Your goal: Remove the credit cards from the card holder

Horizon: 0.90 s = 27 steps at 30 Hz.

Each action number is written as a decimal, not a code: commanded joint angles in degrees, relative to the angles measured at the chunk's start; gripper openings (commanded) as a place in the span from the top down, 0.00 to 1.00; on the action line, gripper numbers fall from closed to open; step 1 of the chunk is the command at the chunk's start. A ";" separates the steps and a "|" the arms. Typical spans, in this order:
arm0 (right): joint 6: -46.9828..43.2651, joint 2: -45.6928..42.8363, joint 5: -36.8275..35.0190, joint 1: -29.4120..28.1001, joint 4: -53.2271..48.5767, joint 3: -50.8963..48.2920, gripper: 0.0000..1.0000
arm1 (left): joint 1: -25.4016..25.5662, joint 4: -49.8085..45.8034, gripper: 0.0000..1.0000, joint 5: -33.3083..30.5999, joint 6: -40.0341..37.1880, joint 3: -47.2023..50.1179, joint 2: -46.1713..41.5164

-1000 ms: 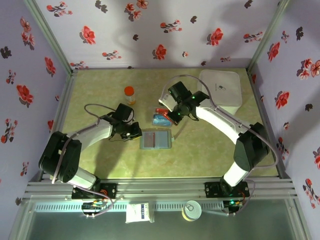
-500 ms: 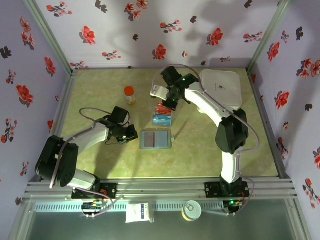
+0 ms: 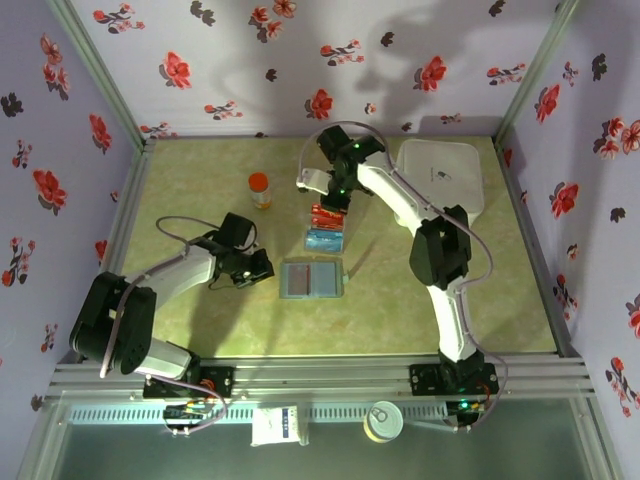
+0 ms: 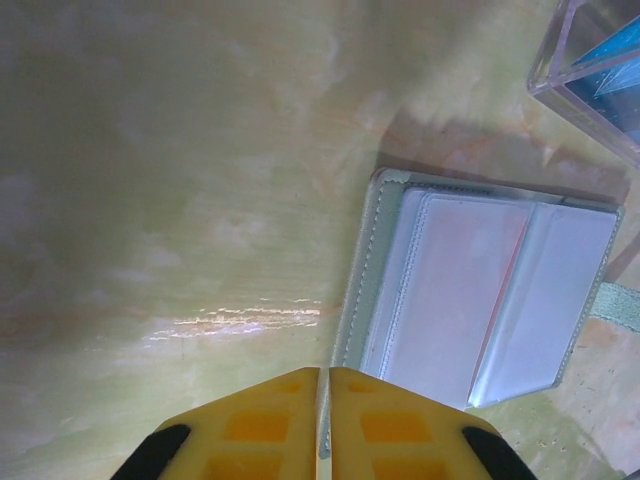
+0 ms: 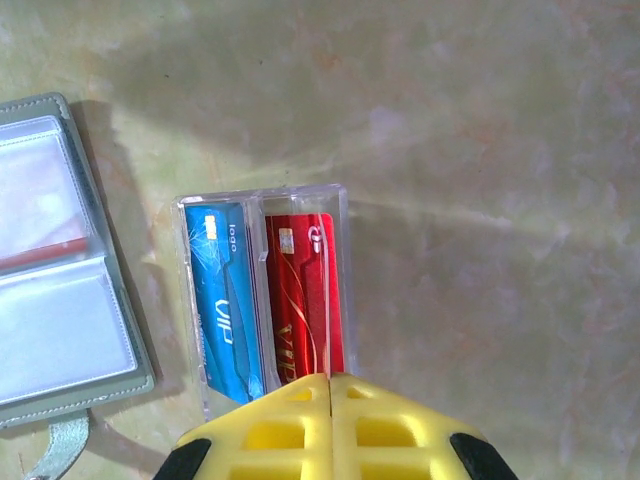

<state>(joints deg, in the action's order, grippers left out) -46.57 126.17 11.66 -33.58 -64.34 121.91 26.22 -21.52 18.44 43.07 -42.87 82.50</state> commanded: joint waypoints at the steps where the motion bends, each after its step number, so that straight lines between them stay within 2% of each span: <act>1: -1.20 1.98 1.70 0.45 -2.87 1.70 1.00 | -0.63 -1.20 0.90 0.20 -1.40 0.77 -1.03; 5: -0.48 3.16 1.61 0.54 -2.75 1.65 1.00 | -0.73 -1.21 0.90 0.42 -1.43 0.64 -0.60; 11: 0.79 3.12 0.33 0.62 -2.46 1.59 0.88 | -0.79 -1.13 0.89 1.29 -1.59 0.68 -0.06; 19: 3.66 -1.08 -2.69 0.80 0.52 -1.31 0.83 | -0.81 0.41 0.89 2.86 -1.21 0.68 1.14; 27: 16.22 -8.22 -1.64 0.62 9.96 -10.75 0.83 | -0.33 3.56 0.93 5.71 -0.41 0.34 3.62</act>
<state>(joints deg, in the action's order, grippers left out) -37.69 122.61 10.07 -33.34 -59.44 114.48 25.87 -19.44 22.04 42.92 -42.87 84.82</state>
